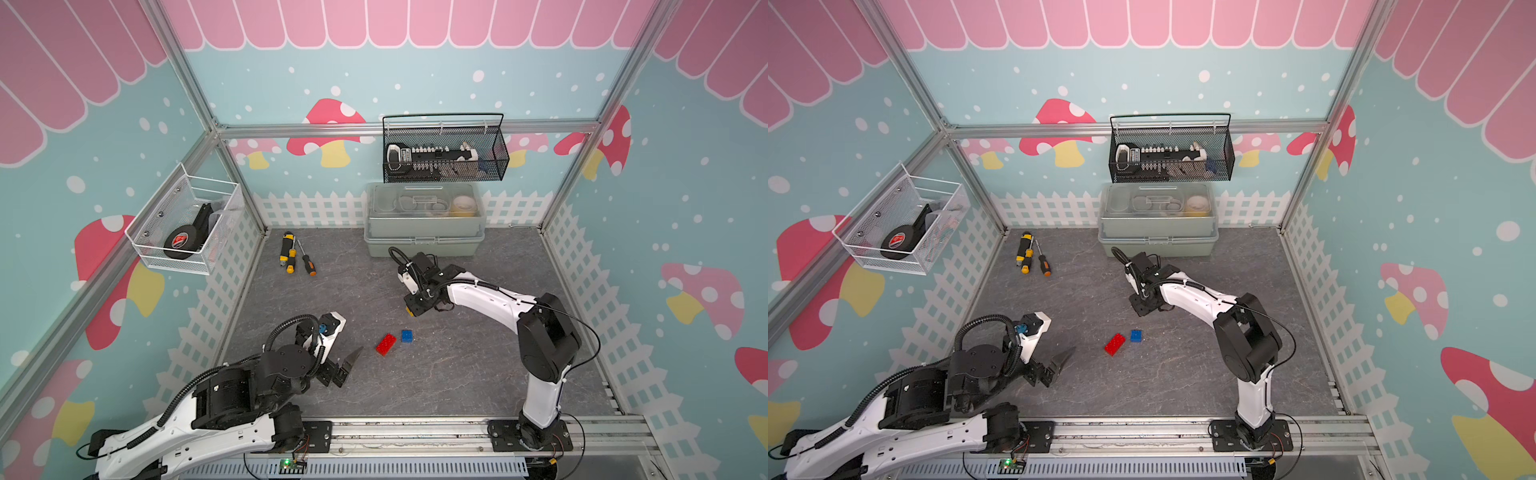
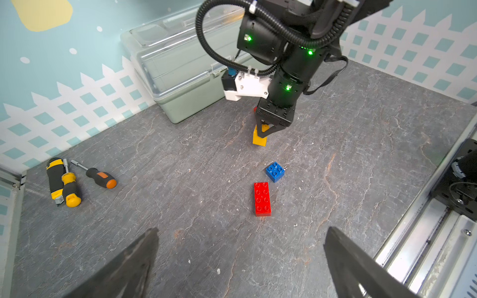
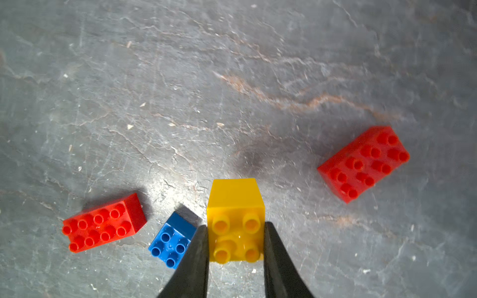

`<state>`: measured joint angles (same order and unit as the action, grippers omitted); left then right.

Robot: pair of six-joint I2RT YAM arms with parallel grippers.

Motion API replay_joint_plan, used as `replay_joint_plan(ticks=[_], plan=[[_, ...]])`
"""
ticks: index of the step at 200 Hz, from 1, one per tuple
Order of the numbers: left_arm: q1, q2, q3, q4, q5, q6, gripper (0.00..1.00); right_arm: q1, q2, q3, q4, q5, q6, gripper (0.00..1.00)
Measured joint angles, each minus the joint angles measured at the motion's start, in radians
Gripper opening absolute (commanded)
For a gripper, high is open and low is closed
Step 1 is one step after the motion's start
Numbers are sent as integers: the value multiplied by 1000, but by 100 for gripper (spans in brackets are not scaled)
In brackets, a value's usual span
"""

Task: Assemble the letter f with lego
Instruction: Pick up the lego brick from the center of the board, then place the lego brick at the center of the board.

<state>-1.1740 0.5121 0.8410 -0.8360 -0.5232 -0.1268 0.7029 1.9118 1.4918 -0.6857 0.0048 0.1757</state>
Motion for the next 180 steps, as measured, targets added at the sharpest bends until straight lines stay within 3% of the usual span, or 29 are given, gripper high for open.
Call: replay_joint_plan(ticks=[77, 180], plan=[[0, 3, 0, 0, 0, 2, 99, 0, 82, 39, -103, -16, -440, 25], [0, 13, 0, -1, 0, 4, 99, -2, 204, 195, -83, -38, -700, 23]])
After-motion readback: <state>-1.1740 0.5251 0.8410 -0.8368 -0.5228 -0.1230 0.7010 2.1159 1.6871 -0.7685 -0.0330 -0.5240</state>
